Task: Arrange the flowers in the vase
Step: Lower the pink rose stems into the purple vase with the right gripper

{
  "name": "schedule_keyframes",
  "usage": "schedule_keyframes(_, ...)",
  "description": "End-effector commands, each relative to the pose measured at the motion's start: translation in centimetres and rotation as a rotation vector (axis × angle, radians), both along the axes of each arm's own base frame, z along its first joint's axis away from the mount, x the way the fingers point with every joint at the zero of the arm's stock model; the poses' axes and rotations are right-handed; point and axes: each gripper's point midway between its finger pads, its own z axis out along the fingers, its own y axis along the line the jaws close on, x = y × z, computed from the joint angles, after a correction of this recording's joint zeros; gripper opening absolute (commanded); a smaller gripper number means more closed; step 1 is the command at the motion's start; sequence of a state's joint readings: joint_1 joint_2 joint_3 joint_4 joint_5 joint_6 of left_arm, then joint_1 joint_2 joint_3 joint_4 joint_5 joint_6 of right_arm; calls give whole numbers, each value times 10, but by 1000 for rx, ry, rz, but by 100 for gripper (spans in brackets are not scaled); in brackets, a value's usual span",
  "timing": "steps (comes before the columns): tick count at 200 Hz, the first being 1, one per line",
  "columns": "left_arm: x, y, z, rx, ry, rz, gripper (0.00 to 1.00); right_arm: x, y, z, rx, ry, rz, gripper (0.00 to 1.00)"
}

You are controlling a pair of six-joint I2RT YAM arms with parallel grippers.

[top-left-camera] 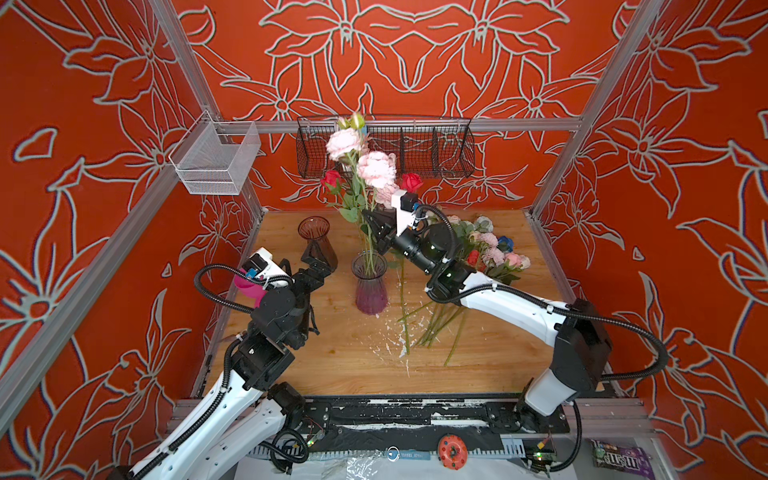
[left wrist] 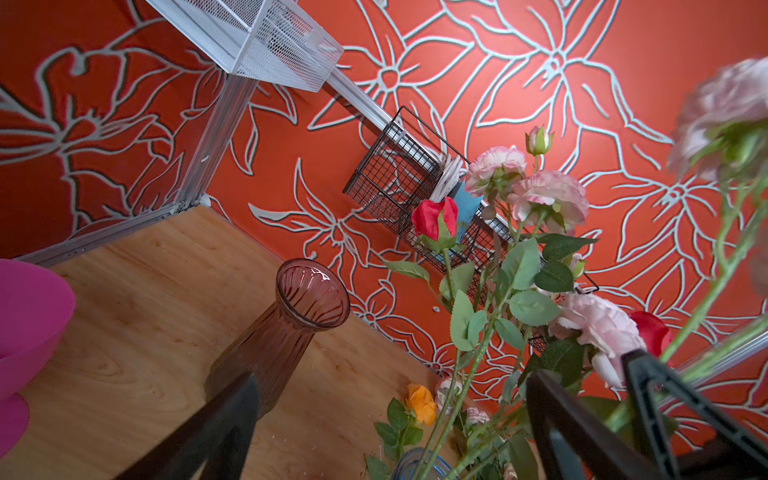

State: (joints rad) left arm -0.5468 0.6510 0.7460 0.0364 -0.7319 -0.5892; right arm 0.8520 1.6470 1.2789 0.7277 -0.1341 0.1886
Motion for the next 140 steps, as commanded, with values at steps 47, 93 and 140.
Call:
schedule_keyframes(47,4,-1,2,-49,-3,-22,99,-12,-2,-37,-84,-26,-124,9)
schedule_keyframes(93,5,-2,1,-44,2,-24,99,-10,-4,-45,-113,15,-153,28)
schedule_keyframes(140,6,-3,2,-44,2,-32,99,-18,-14,-38,-122,9,-196,43)
